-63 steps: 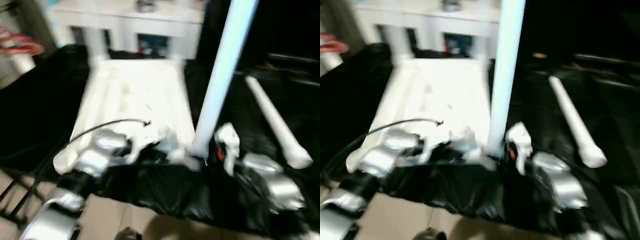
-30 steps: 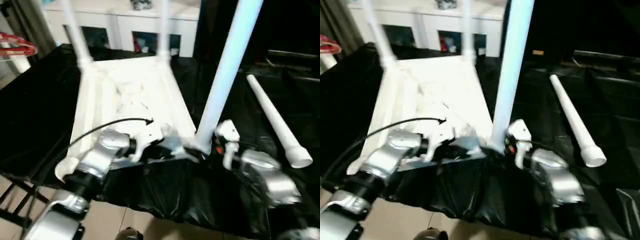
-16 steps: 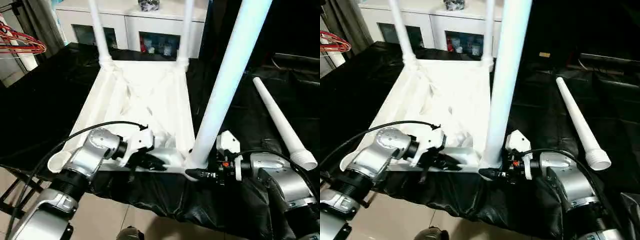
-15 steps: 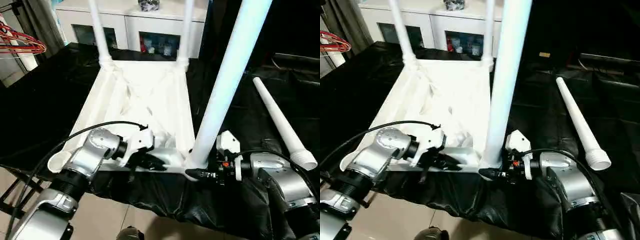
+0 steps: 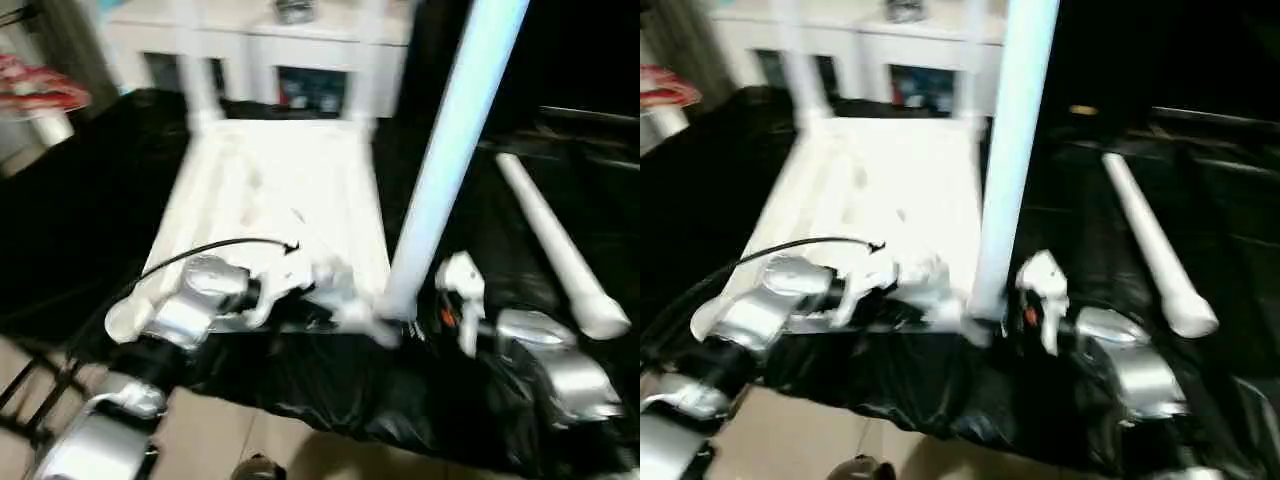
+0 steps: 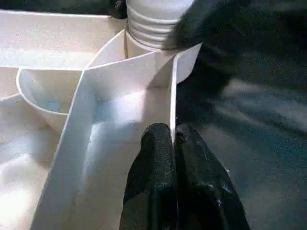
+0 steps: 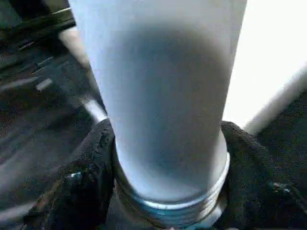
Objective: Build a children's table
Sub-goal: Rotate leg to tighten
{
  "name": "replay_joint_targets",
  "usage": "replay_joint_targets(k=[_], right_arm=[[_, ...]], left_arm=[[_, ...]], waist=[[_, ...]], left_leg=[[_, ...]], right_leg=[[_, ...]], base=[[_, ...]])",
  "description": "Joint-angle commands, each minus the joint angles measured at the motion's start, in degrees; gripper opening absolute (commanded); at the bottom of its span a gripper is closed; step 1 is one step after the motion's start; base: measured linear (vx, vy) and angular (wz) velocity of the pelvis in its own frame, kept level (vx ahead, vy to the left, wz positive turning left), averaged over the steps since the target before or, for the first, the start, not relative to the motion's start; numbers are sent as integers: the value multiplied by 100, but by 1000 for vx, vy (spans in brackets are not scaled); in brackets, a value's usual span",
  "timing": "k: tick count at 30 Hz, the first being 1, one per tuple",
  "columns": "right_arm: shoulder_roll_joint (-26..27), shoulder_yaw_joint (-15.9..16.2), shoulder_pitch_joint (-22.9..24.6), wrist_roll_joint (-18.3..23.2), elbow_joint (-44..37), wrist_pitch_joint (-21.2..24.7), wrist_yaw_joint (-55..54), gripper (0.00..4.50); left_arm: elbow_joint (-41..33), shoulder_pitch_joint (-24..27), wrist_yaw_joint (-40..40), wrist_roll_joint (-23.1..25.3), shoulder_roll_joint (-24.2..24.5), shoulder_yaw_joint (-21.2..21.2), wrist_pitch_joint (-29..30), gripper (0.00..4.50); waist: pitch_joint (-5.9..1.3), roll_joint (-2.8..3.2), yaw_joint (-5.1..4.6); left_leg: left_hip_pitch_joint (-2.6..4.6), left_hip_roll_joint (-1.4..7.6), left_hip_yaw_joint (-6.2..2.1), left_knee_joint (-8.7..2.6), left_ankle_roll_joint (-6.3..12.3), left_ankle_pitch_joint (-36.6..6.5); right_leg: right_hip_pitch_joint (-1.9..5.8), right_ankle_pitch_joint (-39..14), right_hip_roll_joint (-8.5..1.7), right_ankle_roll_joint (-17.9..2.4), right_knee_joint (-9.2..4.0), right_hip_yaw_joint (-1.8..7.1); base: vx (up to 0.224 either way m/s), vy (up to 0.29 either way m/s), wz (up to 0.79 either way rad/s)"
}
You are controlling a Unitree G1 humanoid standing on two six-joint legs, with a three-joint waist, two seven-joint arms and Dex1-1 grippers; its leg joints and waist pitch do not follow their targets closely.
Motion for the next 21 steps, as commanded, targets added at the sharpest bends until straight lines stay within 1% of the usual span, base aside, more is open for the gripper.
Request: replay_joint_targets(k=[1, 2, 3, 4, 5, 6, 7, 8, 9, 10, 11, 12, 13, 14, 16, 19, 20, 21], right_arm=[[285, 232, -113, -57, 128, -44, -337, 274], [517, 164, -193, -133, 308, -95, -788, 274], [670, 115, -237, -193, 410, -125, -1068, 274], [816, 91, -281, -287, 512, -138, -1374, 274], [1013, 26, -346, -379, 649, -152, -1790, 274], [1286, -62, -441, -463, 840, -170, -2271, 274], [1288, -62, -441, -464, 842, -170, -2275, 274], [1367, -83, -469, -462, 893, -174, -2371, 274], [1452, -70, -490, -530, 959, -291, -2497, 309], [1452, -70, -490, -530, 959, -291, -2497, 330], [1513, -47, -495, -565, 984, -375, -2549, 344], [1558, -27, -492, -594, 990, -448, -2567, 346], [1550, -23, -475, -576, 947, -449, -2510, 353], [1524, -30, -458, -550, 894, -439, -2446, 365], [1432, -16, -445, -576, 826, -491, -2318, 386], [1375, -3, -437, -589, 799, -524, -2237, 392], [1141, 50, -396, -536, 693, -564, -1824, 392], [1039, 77, -372, -509, 642, -607, -1623, 392]], left_arm=[[-130, -274, 407, -76, -282, 105, -3, 0], [-63, -338, 749, -15, -467, 128, 84, 0], [-11, -380, 974, 20, -588, 140, 139, 0], [37, -423, 1212, 48, -716, 161, 204, 0], [93, -466, 1493, 95, -862, 180, 242, 0], [164, -510, 1813, 194, -1035, 188, 265, 0], [164, -510, 1815, 195, -1036, 188, 265, 0], [177, -516, 1882, 230, -1075, 176, 263, 0], [131, -481, 1892, 224, -1144, 147, 285, 0], [131, -481, 1892, 224, -1144, 147, 285, 0], [49, -426, 1845, 218, -1182, 96, 293, 0], [-36, -367, 1783, 208, -1202, 47, 301, 0], [-85, -329, 1705, 201, -1177, 23, 290, 0], [-120, -300, 1619, 189, -1135, 10, 266, 0], [-165, -257, 1428, 157, -1031, -19, 196, 0], [-193, -234, 1341, 146, -981, -34, 156, 0], [-268, -175, 1039, 97, -813, -73, 26, 0], [-309, -147, 901, 65, -743, -85, -16, 0]], waist=[[-391, -68, 6], [-394, -60, -28], [-398, -68, -45], [-393, -60, -49], [-393, -65, -55], [-387, -59, -90], [-387, -59, -90], [-395, -37, -109], [-410, -45, -112], [-408, -39, -114], [-413, -18, -109], [-417, -20, -120], [-417, -20, -120], [-426, 4, -111], [-431, -1, -121], [-438, -2, -127], [-442, 19, -120], [-442, 8, -124]], left_leg=[[98, 255, -148, -458, -85, -2083], [84, 252, -143, -453, -62, -2034], [108, 235, -136, -436, -66, -2047], [121, 244, -138, -437, -83, -2050], [128, 237, -131, -436, -77, -2040], [125, 234, -140, -440, -83, -2086], [125, 234, -140, -440, -83, -2086], [142, 240, -141, -443, -73, -2157], [116, 241, -142, -448, -61, -2095], [108, 243, -140, -454, -47, -2060], [108, 244, -140, -453, -37, -2050], [99, 240, -129, -452, -9, -2027], [99, 240, -129, -452, -9, -2027], [93, 248, -125, -448, 33, -1957], [87, 244, -117, -448, 61, -1916], [77, 247, -112, -442, 91, -1847], [79, 248, -119, -441, 105, -1837], [71, 249, -115, -440, 121, -1822]], right_leg=[[252, -2702, -447, -850, -524, 252], [245, -2725, -450, -792, -540, 256], [230, -2781, -444, -778, -563, 243], [217, -2797, -446, -779, -564, 246], [208, -2796, -438, -779, -576, 246], [211, -2816, -428, -782, -577, 235], [211, -2816, -428, -782, -577, 235], [198, -2741, -419, -768, -586, 238], [224, -2564, -423, -791, -559, 247], [227, -2472, -416, -808, -552, 252], [226, -2396, -414, -827, -544, 254], [234, -2221, -404, -887, -519, 261], [234, -2221, -404, -887, -519, 261], [247, -2061, -411, -939, -500, 271], [259, -1908, -394, -978, -486, 270], [275, -1754, -401, -1033, -466, 277], [286, -1715, -396, -1048, -464, 269], [296, -1672, -388, -1048, -456, 270]], base=[[0, 0, 0], [0, 0, 0], [0, 0, 0], [0, 0, 0], [0, 0, 0], [0, 0, 0], [0, 0, 0], [0, 0, 0], [0, 0, 0], [0, 0, 0], [0, 0, 0], [0, 0, 0], [0, 0, 0], [0, 0, 0], [0, 0, 0], [0, 0, 0], [0, 0, 0], [0, 0, 0]])
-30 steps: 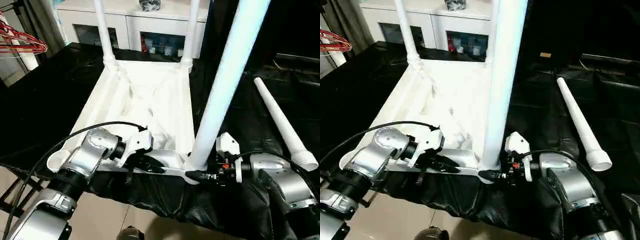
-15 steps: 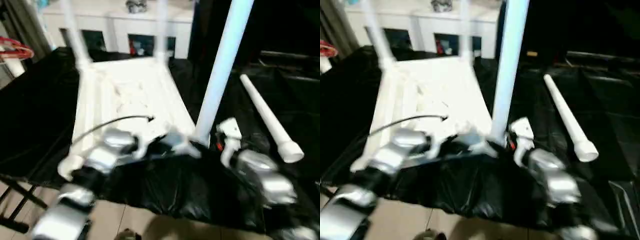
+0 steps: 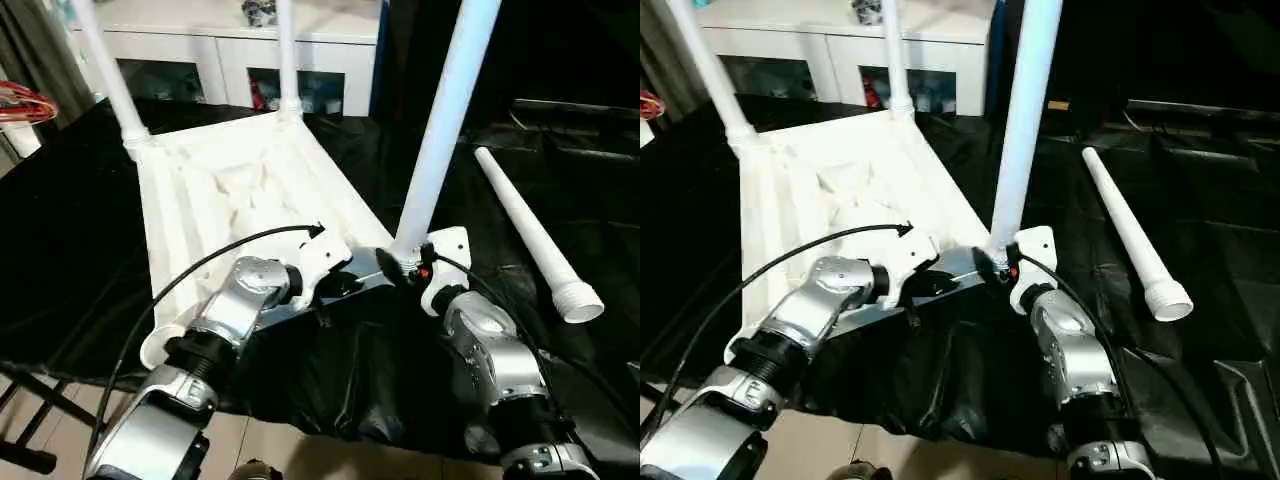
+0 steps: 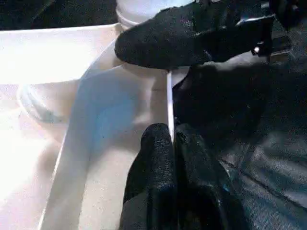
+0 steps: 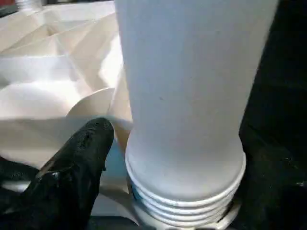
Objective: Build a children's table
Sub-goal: Rotate leg to tighten
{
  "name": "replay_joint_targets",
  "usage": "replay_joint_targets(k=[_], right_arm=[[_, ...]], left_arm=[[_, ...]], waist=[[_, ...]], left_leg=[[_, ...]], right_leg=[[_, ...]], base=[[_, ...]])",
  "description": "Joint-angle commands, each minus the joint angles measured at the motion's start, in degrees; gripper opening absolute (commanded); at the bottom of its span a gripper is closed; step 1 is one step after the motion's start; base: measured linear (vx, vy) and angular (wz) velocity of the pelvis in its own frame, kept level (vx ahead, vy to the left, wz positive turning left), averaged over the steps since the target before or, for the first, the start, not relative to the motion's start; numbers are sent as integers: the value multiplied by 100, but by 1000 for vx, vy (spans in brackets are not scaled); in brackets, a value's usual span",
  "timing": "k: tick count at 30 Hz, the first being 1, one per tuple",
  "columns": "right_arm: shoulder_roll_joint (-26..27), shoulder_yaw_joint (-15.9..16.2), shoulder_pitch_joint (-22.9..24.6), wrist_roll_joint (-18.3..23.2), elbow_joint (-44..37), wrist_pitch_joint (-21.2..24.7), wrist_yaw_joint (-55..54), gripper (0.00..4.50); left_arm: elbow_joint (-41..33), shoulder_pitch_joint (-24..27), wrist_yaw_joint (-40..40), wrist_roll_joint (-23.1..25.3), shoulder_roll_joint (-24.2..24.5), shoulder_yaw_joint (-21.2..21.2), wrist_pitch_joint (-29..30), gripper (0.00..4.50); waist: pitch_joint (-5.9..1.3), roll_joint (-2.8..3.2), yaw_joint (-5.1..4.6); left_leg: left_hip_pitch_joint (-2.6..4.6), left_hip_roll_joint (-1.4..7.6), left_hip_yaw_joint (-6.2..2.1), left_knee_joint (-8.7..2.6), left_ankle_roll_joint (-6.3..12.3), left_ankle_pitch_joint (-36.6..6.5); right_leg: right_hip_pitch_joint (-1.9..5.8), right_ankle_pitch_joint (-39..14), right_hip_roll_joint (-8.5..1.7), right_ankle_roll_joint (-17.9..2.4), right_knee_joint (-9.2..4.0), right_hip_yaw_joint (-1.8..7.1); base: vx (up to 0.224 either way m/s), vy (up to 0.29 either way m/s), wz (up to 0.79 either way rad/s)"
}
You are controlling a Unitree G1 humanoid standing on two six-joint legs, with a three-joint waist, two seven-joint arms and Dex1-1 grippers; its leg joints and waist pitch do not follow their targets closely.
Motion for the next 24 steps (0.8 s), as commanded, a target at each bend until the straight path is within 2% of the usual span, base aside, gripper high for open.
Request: replay_joint_targets(k=[1, 3, 5, 7, 10, 11, 16, 23, 24], right_arm=[[-38, 434, 57, 110, -155, 28, 708, 392], [-244, 491, 120, 205, -308, 43, 1134, 392], [-570, 622, 231, 310, -564, 82, 1788, 392], [-789, 692, 302, 366, -714, 98, 2189, 392], [-1132, 778, 380, 568, -939, 233, 2819, 392], [-1221, 817, 403, 607, -995, 263, 2973, 392], [-1574, 991, 483, 689, -1214, 398, 3590, 392], [-1903, 1215, 556, 795, -1522, 651, 4147, 392], [-1915, 1228, 562, 798, -1536, 659, 4166, 376]], left_arm=[[-408, -18, -556, -271, -24, -205, -364, 0], [-486, 27, -815, -331, 118, -219, -410, 0], [-591, 75, -1197, -410, 321, -241, -422, 0], [-645, 95, -1414, -448, 450, -248, -419, 0], [-702, 132, -1814, -523, 670, -267, -484, 0], [-710, 145, -1897, -530, 726, -274, -512, 0], [-770, 189, -2222, -609, 937, -287, -532, 0], [-846, 235, -2681, -657, 1204, -355, -566, 0], [-848, 235, -2713, -660, 1225, -357, -563, 0]], waist=[[-427, -23, 37], [-426, -20, 56], [-436, -15, 124], [-435, 4, 187], [-428, -20, 222], [-427, -24, 243], [-411, -34, 302], [-410, -45, 340], [-412, -48, 340]], left_leg=[[80, 248, -100, -421, 159, -1773], [86, 251, -90, -416, 203, -1744], [114, 280, -78, -401, 247, -1680], [105, 303, -80, -408, 265, -1689], [113, 300, -70, -405, 246, -1746], [108, 302, -73, -405, 252, -1751], [125, 308, -74, -412, 192, -1851], [116, 316, -88, -422, 151, -1860], [120, 314, -85, -419, 143, -1861]], right_leg=[[290, -1542, -397, -1093, -438, 293], [294, -1449, -391, -1164, -426, 290], [276, -1340, -379, -1215, -403, 297], [273, -1283, -373, -1242, -376, 293], [265, -1362, -385, -1265, -382, 301], [286, -1441, -389, -1241, -382, 300], [254, -1868, -405, -1146, -426, 306], [244, -1996, -418, -1092, -424, 310], [239, -2011, -420, -1096, -426, 310]], base=[[0, 0, 0], [0, 0, 0], [0, 0, 0], [0, 0, 0], [0, 0, 0], [0, 0, 0], [0, 0, 0], [0, 0, 0], [0, 0, 0]])
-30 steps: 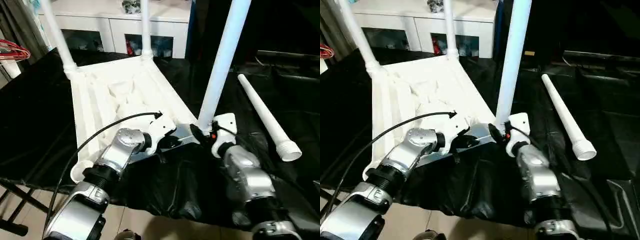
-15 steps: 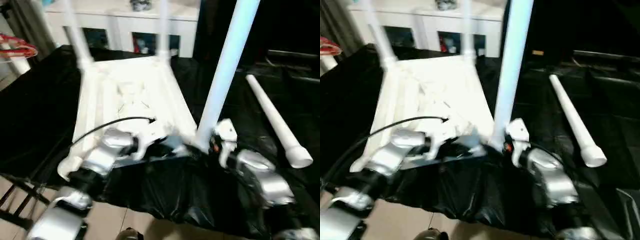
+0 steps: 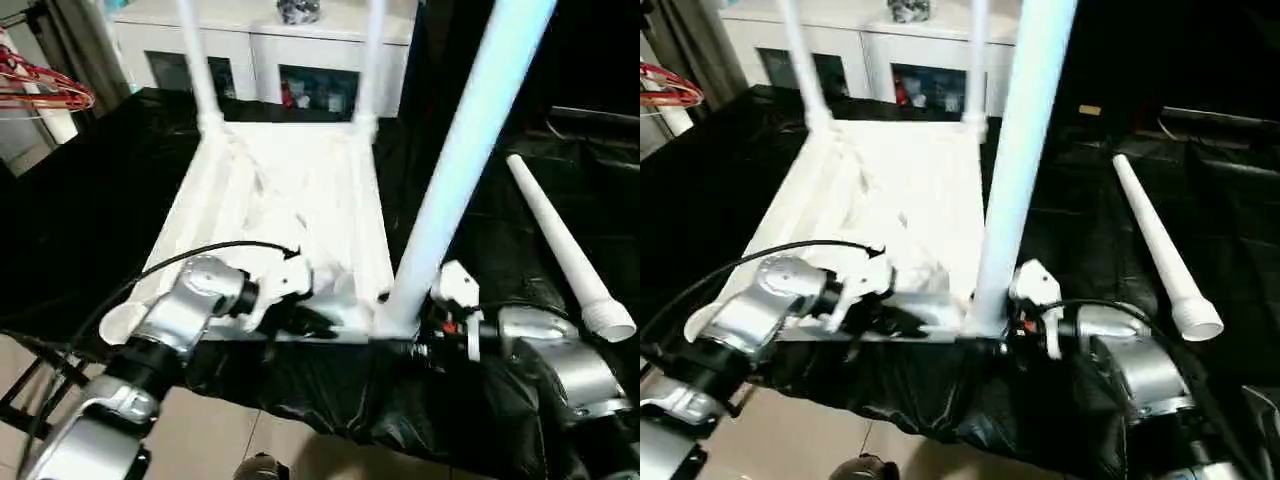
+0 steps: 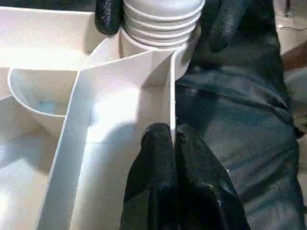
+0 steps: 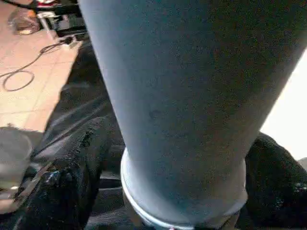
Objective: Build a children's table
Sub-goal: Rotate leg to tighten
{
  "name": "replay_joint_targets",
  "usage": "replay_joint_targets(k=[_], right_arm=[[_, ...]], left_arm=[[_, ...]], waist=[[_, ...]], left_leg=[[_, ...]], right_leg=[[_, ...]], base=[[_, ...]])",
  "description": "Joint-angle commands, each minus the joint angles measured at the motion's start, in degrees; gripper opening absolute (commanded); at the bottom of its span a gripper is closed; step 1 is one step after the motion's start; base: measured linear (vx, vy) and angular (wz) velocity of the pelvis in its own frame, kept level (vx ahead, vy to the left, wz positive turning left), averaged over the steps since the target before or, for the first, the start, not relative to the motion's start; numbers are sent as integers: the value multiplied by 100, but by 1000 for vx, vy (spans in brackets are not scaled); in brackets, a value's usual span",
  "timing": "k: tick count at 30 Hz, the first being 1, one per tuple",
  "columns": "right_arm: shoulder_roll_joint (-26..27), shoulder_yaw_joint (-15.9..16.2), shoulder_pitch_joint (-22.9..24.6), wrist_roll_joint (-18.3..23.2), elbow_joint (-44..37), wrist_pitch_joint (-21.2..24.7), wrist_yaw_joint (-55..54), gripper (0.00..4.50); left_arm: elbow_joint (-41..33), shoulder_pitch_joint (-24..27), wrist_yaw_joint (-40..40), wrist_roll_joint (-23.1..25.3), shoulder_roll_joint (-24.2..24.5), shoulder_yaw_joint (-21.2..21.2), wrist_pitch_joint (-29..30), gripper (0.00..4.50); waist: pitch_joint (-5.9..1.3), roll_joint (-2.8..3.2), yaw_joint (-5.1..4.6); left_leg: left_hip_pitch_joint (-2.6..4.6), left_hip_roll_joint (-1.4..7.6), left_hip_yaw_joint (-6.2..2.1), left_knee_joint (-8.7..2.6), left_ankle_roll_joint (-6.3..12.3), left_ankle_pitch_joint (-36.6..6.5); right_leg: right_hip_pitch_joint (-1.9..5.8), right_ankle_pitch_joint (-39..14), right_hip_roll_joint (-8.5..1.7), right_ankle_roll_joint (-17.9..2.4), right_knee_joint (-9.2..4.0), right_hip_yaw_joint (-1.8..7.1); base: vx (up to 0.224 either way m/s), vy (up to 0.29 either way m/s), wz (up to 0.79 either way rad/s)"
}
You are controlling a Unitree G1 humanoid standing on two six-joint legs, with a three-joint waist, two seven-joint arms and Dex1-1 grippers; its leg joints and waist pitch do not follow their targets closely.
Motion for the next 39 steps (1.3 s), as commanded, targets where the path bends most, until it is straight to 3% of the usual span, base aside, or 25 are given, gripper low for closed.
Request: replay_joint_targets(k=[1, 16, 20, 23, 24, 26, 27, 28, 30, 35, 36, 39], right_arm=[[-21, 169, 71, 67, -196, 66, 210, 367], [20, 177, 267, 183, -433, 236, 175, 282], [491, -69, 252, 118, -200, 121, -628, 277], [932, -277, 98, -100, 221, 45, -1570, 277], [1284, -401, -48, -274, 597, -2, -2310, 276], [1479, -450, -128, -375, 797, -23, -2718, 276], [1565, -447, -179, -482, 917, -24, -2967, 276], [1676, -452, -239, -579, 1062, -63, -3231, 276], [2012, -523, -401, -725, 1393, -93, -3871, 276], [2370, -601, -533, -928, 1688, -351, -4430, 276], [2432, -630, -552, -952, 1741, -392, -4500, 331], [2470, -668, -550, -760, 1697, -425, -4311, 345]], left_arm=[[-258, -81, -102, -114, 6, -24, -106, 0], [-291, -45, -22, -157, -94, 19, -60, 0], [-73, -175, 749, -46, -451, 186, -9, 0], [149, -325, 1423, 81, -776, 270, 42, 0], [277, -425, 1926, 153, -1079, 315, 145, 0], [336, -474, 2224, 186, -1266, 343, 196, 0], [375, -498, 2417, 214, -1373, 365, 186, 0], [424, -526, 2659, 254, -1499, 385, 197, 0], [528, -576, 3182, 326, -1803, 405, 269, 0], [581, -548, 3367, 481, -1972, 322, 223, 0], [585, -541, 3376, 500, -1993, 316, 222, 0], [447, -449, 3053, 453, -1871, 228, 156, 0]], waist=[[-413, -56, -16], [-430, -54, 39], [-426, -60, 45], [-407, -72, -16], [-400, -80, -66], [-383, -73, -170], [-390, -83, -200], [-384, -48, -229], [-388, -76, -244], [-403, -48, -277], [-402, -35, -303], [-395, -27, -333]], left_leg=[[139, 301, -101, -434, 136, -1863], [130, 305, -96, -418, 152, -1737], [131, 289, -107, -420, 92, -1815], [142, 265, -119, -434, -39, -1962], [129, 253, -129, -442, -80, -1993], [110, 227, -159, -453, -152, -2142], [137, 220, -159, -445, -122, -2158], [134, 222, -152, -443, -91, -2150], [149, 198, -134, -426, -46, -2110], [141, 196, -129, -424, 51, -2002], [132, 209, -135, -445, 45, -2062], [131, 205, -134, -453, 44, -2194]], right_leg=[[234, -2018, -421, -1096, -435, 305], [245, -1818, -423, -1137, -417, 308], [240, -1968, -424, -1094, -430, 296], [220, -2337, -440, -961, -484, 279], [232, -2486, -448, -900, -495, 268], [256, -2816, -446, -769, -533, 221], [247, -2922, -450, -684, -573, 221], [229, -2883, -434, -661, -585, 234], [217, -2886, -430, -651, -606, 231], [207, -2892, -411, -597, -612, 233], [203, -2766, -394, -623, -597, 232], [204, -2710, -393, -669, -594, 237]], base=[[0, 0, 0], [0, 0, 0], [0, 0, 0], [0, 0, 0], [0, 0, 0], [0, 0, 0], [0, 0, 0], [0, 0, 0], [0, 0, 0], [0, 0, 0], [0, 0, 0], [0, 0, 0]])
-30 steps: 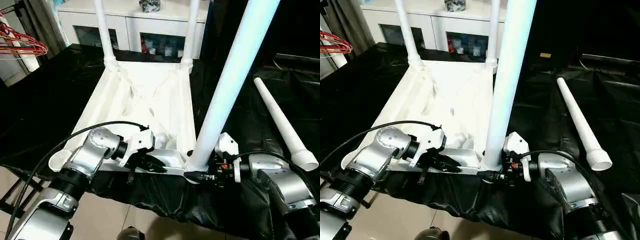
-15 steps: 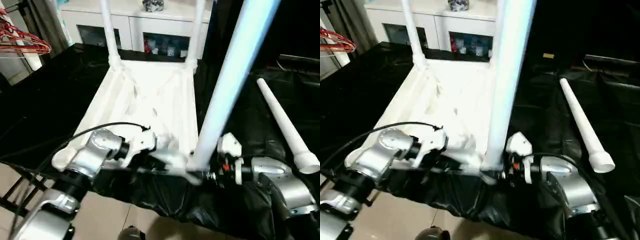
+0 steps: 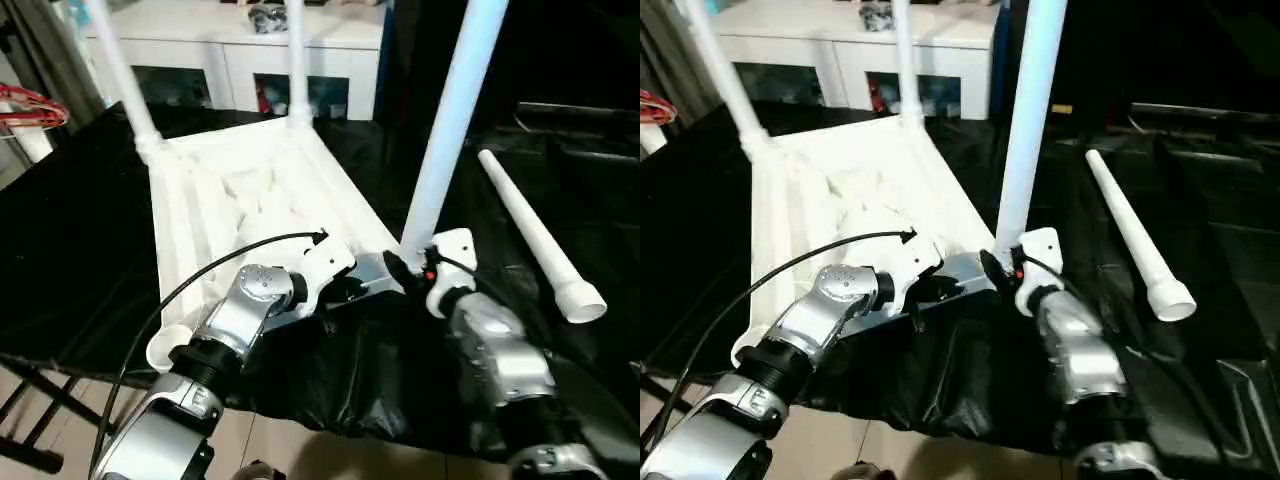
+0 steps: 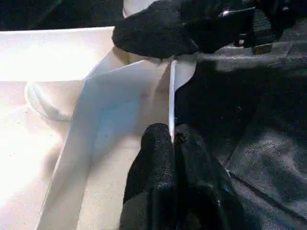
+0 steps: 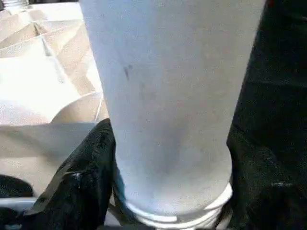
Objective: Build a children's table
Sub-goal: Rotate leg to tighten
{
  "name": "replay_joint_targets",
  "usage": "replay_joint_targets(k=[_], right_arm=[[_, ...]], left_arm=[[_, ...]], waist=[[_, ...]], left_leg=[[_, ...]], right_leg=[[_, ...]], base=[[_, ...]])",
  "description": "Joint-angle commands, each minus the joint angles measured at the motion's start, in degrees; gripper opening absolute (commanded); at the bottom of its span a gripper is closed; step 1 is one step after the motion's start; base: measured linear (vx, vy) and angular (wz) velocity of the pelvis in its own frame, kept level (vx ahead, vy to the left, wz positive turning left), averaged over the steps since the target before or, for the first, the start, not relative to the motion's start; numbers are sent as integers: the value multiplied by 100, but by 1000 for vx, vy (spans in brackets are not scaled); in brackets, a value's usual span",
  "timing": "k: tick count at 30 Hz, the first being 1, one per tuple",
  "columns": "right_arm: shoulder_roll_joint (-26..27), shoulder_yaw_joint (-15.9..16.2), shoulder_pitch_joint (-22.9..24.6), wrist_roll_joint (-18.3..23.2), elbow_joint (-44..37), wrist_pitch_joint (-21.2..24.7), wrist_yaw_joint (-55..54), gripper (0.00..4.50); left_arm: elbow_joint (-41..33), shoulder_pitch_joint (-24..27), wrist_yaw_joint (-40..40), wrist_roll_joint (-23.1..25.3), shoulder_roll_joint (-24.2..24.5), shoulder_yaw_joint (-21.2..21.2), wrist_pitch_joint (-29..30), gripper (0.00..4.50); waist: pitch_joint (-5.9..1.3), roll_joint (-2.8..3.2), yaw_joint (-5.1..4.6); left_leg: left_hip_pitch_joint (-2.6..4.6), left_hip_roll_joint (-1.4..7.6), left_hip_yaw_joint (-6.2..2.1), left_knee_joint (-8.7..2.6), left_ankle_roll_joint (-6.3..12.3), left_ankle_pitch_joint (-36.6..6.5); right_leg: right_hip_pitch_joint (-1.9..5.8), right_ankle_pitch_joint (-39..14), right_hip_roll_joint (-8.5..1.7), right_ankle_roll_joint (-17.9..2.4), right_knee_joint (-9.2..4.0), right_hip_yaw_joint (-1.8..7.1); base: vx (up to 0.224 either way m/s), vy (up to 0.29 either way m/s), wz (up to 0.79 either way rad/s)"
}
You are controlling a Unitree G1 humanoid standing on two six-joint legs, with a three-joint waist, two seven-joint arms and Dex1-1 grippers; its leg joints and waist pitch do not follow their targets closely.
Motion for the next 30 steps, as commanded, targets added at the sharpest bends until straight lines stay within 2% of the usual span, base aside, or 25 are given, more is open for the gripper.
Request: replay_joint_targets(k=[1, 3, 5, 7, 8, 11, 12, 13, 14, 17, 22, 25, 28, 30], right_arm=[[301, 539, 24, 88, 114, 148, 487, 351], [177, 571, 29, 82, 46, 114, 693, 382], [-3, 632, 69, 138, -98, 89, 1042, 389], [-205, 709, 139, 233, -291, 70, 1453, 389], [-343, 756, 193, 299, -426, 91, 1719, 389], [-823, 865, 351, 445, -802, 105, 2534, 389], [-1036, 901, 419, 525, -952, 130, 2899, 389], [-1072, 904, 432, 540, -980, 139, 2972, 389], [-1235, 935, 486, 612, -1103, 205, 3275, 389], [-1512, 1006, 565, 710, -1283, 316, 3775, 389], [-1995, 1220, 634, 746, -1489, 385, 4462, 389], [-2099, 1273, 642, 818, -1590, 492, 4707, 389], [-2172, 1340, 653, 885, -1725, 579, 4904, 389], [-2218, 1388, 660, 963, -1825, 668, 5031, 365]], left_arm=[[-354, -176, -230, -216, -238, -170, -278, 0], [-427, -123, -435, -279, -139, -178, -322, 0], [-515, -65, -687, -351, -23, -186, -382, 0], [-611, -7, -950, -429, 98, -199, -420, 0], [-671, 25, -1121, -483, 179, -205, -431, 0], [-767, 73, -1576, -577, 443, -195, -421, 0], [-762, 68, -1738, -597, 550, -190, -438, 0], [-759, 66, -1768, -599, 568, -189, -442, 0], [-763, 64, -1921, -622, 655, -187, -454, 0], [-775, 65, -2187, -665, 802, -187, -494, 0], [-823, 82, -2643, -736, 1109, -179, -563, 0], [-841, 90, -2832, -767, 1217, -219, -588, 0], [-852, 98, -3028, -785, 1309, -250, -618, 0], [-879, 108, -3208, -807, 1388, -279, -613, 0]], waist=[[-356, -75, 4], [-358, -66, -3], [-369, -75, 6], [-375, -48, 7], [-392, -68, 34], [-414, -48, 97], [-421, -69, 125], [-426, -61, 152], [-425, -60, 184], [-422, -56, 229], [-397, -59, 311], [-396, -78, 324], [-392, -73, 322], [-393, -75, 325]], left_leg=[[110, 207, -132, -454, 51, -2207], [104, 207, -133, -455, 62, -2229], [89, 221, -133, -458, 102, -2161], [92, 234, -124, -454, 114, -2077], [86, 243, -119, -443, 155, -1986], [99, 262, -81, -410, 279, -1740], [68, 261, -78, -403, 329, -1598], [63, 265, -81, -395, 349, -1538], [77, 274, -69, -385, 368, -1519], [70, 286, -73, -385, 390, -1494], [115, 300, -74, -406, 270, -1771], [97, 296, -83, -411, 247, -1795], [97, 299, -89, -420, 219, -1831], [95, 300, -92, -423, 205, -1819]], right_leg=[[202, -2734, -398, -669, -588, 243], [209, -2726, -400, -674, -579, 244], [230, -2575, -403, -689, -565, 259], [220, -2350, -399, -805, -532, 273], [254, -2126, -404, -871, -508, 278], [236, -1541, -373, -1093, -435, 298], [270, -1377, -372, -1150, -400, 289], [276, -1337, -379, -1165, -385, 285], [250, -1314, -375, -1181, -386, 292], [259, -1315, -380, -1214, -371, 291], [226, -1801, -398, -1122, -423, 304], [235, -1936, -405, -1094, -422, 299], [231, -1980, -404, -1078, -429, 299], [233, -2002, -410, -1067, -428, 301]], base=[[0, 0, 0], [0, 0, 0], [0, 0, 0], [0, 0, 0], [0, 0, 0], [0, 0, 0], [0, 0, 0], [0, 0, 0], [0, 0, 0], [0, 0, 0], [0, 0, 0], [0, 0, 0], [0, 0, 0], [0, 0, 0]])
